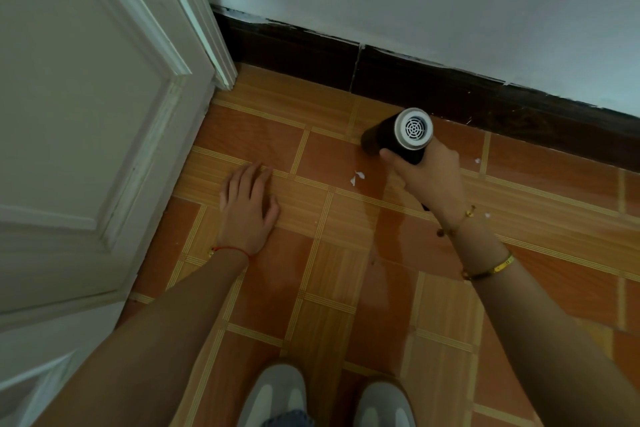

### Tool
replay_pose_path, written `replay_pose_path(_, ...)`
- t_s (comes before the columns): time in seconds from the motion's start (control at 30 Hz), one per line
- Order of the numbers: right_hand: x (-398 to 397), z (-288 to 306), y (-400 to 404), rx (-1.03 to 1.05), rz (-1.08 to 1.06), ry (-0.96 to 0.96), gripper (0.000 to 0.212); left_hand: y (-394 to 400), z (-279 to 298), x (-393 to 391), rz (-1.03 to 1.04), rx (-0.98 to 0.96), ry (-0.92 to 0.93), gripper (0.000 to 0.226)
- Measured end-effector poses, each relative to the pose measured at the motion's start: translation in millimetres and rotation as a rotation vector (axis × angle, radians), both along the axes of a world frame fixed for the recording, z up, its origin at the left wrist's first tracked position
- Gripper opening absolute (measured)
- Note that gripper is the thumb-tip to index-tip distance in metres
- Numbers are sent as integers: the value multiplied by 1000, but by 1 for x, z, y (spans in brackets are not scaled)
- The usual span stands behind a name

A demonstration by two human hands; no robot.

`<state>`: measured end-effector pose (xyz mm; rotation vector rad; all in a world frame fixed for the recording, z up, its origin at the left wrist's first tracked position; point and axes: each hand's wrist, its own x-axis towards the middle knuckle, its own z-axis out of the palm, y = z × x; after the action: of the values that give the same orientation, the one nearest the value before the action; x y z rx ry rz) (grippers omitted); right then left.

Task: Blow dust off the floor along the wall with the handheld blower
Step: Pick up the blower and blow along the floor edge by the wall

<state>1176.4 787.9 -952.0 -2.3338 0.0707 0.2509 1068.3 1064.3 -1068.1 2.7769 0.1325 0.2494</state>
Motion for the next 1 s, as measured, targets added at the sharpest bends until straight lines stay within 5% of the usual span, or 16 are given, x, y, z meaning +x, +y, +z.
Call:
replay_pose_path(0.27, -29, 5, -21, 42, 70, 87, 31, -3, -1, 1, -8, 31, 21, 48)
replay_pose_path(0.6, -37, 8, -14, 118, 219, 262, 25, -6, 2, -1, -4, 47, 49, 46)
replay_pose_path(0.77, -44, 0, -8, -91, 160, 3, 45, -10, 7, -4, 21, 30, 65, 45)
replay_pose_path(1.0, -57, -2, 20, -21, 384, 66, 52, -9, 6, -27, 113, 65, 85, 47)
